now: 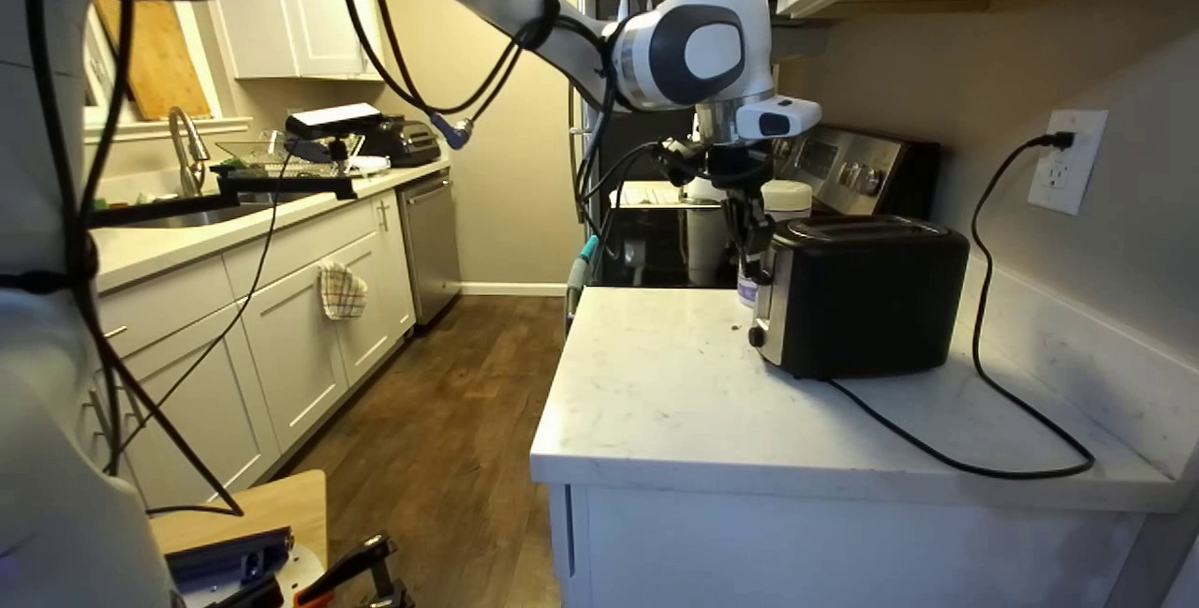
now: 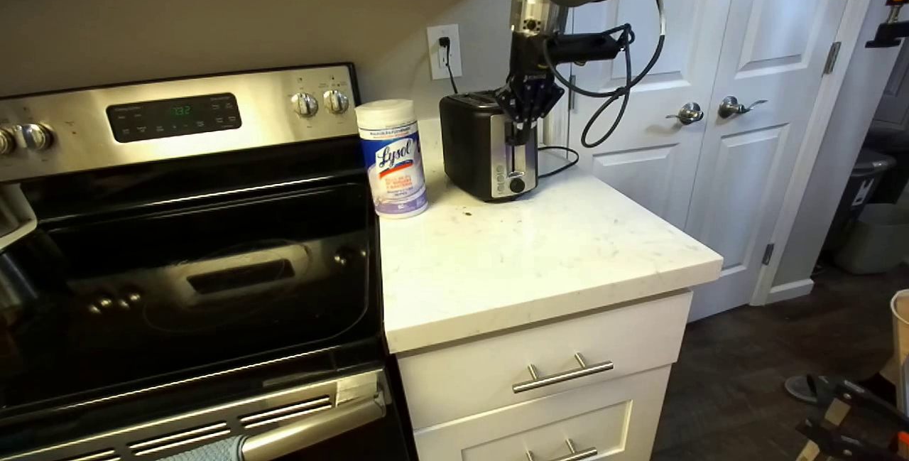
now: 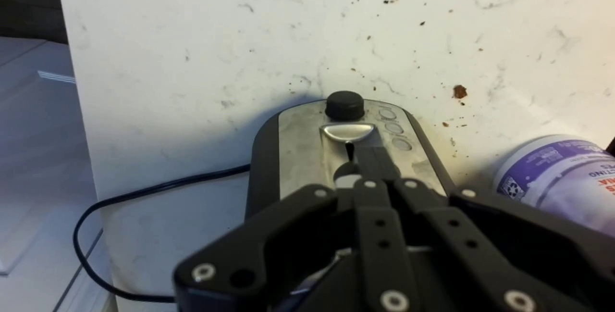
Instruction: Push the lever of the toaster down
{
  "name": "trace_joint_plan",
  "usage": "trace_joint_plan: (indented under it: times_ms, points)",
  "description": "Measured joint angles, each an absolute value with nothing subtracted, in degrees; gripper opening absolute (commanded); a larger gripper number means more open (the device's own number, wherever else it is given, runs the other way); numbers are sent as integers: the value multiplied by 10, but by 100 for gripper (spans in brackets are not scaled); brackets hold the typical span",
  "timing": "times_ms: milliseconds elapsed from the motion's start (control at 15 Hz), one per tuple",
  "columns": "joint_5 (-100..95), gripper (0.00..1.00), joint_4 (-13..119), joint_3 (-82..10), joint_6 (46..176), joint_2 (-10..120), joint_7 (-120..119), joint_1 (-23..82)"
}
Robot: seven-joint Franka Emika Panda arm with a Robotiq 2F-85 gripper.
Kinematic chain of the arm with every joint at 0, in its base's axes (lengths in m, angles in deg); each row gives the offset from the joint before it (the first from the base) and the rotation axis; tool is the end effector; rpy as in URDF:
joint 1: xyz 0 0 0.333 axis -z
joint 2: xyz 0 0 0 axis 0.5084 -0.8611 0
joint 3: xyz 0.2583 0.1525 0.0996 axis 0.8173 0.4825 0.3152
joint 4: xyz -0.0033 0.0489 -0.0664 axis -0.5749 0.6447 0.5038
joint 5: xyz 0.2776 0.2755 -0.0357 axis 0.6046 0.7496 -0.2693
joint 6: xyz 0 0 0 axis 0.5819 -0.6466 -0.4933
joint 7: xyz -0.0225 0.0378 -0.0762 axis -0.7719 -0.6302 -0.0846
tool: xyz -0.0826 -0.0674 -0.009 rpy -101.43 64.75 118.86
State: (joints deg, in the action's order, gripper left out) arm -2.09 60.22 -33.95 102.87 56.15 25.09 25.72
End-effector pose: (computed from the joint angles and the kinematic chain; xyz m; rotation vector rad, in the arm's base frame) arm 0.6526 0.0337 0.4386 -3.0424 0.6865 -0.3166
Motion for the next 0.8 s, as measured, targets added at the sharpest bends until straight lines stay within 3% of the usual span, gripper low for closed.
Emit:
trace_joint_plan:
  times_ms: [800]
  points:
    - [-19, 0, 553, -342, 988, 487, 290, 252]
